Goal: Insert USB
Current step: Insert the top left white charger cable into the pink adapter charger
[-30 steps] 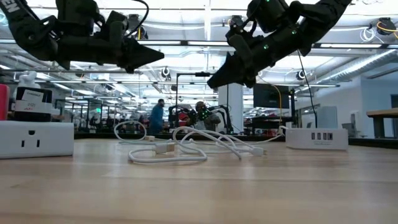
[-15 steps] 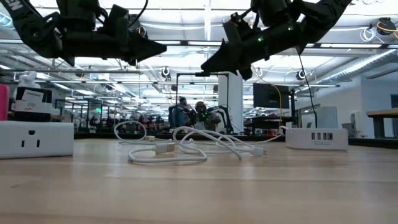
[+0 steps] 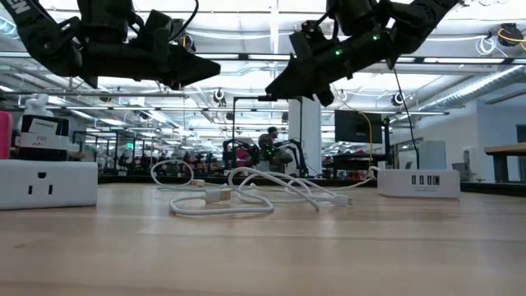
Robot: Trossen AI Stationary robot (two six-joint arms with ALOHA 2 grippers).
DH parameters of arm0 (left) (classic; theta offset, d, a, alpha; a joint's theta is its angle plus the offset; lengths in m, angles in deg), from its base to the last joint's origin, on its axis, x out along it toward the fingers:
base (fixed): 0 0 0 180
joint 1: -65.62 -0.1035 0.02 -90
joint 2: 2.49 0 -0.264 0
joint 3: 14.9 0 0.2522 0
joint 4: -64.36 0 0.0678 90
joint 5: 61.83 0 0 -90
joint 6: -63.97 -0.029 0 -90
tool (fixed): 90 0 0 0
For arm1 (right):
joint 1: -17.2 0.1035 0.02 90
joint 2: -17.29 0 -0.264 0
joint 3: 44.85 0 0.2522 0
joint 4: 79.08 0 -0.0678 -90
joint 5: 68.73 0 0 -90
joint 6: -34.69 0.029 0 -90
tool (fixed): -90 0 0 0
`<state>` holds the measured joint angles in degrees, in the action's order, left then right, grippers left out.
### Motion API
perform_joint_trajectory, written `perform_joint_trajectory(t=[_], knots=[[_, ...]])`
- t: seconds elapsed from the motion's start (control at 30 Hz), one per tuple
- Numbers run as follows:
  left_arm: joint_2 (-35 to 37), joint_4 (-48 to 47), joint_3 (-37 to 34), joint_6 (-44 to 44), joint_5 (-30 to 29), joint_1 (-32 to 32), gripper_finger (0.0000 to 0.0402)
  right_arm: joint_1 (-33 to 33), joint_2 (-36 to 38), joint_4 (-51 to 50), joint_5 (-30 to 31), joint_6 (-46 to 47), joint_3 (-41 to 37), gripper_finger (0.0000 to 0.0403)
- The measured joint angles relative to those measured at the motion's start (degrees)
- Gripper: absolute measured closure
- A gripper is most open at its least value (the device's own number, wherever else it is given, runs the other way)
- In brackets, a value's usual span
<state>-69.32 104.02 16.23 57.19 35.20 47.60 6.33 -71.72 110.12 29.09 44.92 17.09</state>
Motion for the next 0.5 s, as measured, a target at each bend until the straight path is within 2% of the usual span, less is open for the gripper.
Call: perform_joint_trajectory(t=[0.33, 0.5], knots=[[0.0, -0.4, 0.0, 0.0, -3.5, 0.0, 0.0276, -0.6, -3.1, -6.9, -0.1, -1.9, 4.7, 0.0245], [0.0, -0.3, 0.1, 0.0, -5.3, 0.0, 0.0276, -0.6, -8.0, -17.0, -0.2, -2.3, 10.3, 0.0243]])
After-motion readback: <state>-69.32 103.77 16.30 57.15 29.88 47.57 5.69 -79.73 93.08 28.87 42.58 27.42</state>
